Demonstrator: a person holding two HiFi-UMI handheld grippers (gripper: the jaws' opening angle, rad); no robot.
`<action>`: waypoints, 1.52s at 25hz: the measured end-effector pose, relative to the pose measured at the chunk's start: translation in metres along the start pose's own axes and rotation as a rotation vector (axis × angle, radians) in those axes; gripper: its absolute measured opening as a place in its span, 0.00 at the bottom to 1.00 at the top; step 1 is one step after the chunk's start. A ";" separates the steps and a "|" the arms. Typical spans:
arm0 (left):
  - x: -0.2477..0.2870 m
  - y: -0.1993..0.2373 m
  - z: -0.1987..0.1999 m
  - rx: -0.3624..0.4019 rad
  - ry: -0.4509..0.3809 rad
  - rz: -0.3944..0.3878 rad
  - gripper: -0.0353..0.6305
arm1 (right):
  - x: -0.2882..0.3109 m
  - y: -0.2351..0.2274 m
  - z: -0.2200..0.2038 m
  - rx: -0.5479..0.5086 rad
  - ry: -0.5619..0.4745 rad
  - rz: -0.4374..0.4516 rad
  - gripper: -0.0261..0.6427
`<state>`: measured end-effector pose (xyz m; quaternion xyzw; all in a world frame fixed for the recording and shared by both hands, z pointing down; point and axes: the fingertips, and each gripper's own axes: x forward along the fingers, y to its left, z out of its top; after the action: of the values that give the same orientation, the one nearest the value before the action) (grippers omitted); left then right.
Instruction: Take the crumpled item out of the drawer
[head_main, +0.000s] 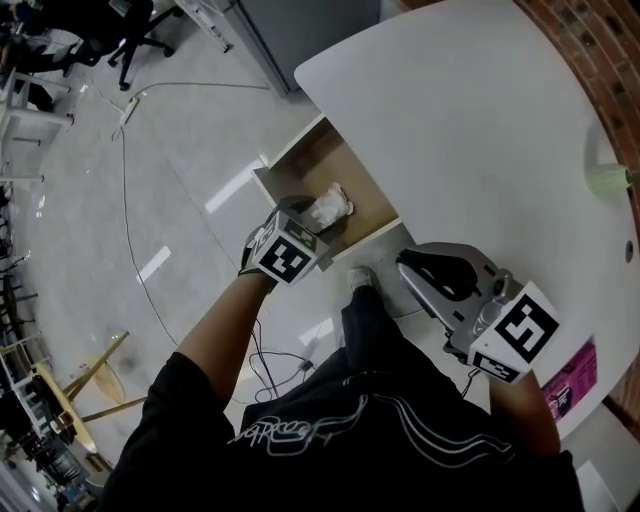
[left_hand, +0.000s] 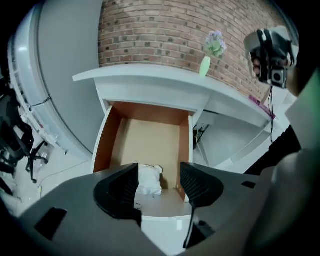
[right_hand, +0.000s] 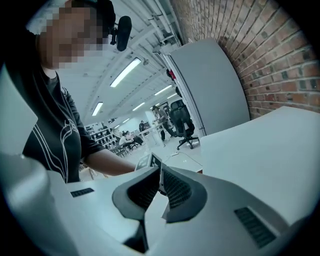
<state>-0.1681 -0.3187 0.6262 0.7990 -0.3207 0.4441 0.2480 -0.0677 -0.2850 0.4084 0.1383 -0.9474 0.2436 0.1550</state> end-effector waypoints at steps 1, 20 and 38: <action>0.011 0.006 -0.004 0.030 0.027 0.001 0.44 | 0.002 -0.005 0.000 -0.009 0.004 -0.006 0.12; 0.151 0.049 -0.064 0.143 0.463 -0.100 0.44 | 0.011 -0.076 0.002 -0.088 -0.002 -0.070 0.12; 0.162 0.048 -0.074 0.205 0.513 -0.138 0.14 | 0.010 -0.091 -0.015 -0.107 0.031 -0.148 0.12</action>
<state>-0.1795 -0.3476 0.8079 0.7013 -0.1457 0.6439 0.2687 -0.0426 -0.3557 0.4627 0.1955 -0.9437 0.1829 0.1941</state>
